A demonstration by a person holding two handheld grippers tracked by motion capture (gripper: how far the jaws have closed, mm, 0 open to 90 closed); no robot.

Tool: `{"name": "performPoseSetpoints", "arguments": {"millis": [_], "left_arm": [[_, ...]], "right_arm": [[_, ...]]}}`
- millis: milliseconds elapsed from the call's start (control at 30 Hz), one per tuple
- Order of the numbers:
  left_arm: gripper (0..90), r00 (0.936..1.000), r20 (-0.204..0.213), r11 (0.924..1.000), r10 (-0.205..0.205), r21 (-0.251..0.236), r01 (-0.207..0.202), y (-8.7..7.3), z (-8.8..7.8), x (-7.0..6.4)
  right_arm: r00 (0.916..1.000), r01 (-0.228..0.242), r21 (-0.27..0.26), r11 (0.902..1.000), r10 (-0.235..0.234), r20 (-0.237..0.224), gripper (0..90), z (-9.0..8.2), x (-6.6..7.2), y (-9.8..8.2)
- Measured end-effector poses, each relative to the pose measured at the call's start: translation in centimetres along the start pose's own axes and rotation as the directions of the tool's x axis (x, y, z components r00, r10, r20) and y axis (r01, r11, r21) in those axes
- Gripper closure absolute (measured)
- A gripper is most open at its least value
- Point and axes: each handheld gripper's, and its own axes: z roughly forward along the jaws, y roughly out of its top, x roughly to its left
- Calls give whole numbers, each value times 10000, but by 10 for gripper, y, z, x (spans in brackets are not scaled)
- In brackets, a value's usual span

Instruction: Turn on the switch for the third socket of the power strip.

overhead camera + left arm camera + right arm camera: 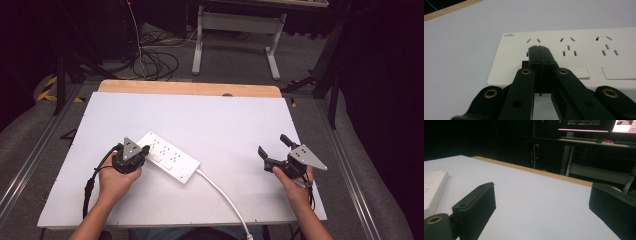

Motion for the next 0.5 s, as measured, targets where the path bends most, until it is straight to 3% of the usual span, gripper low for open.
{"name": "performPoseSetpoints", "arguments": {"millis": [500], "left_arm": [[900, 9998, 92, 9996, 156, 250, -159, -2, 5, -1]], "right_arm": [[10000, -8, 18, 10000, 8, 52, 74, -2, 0, 0]]}}
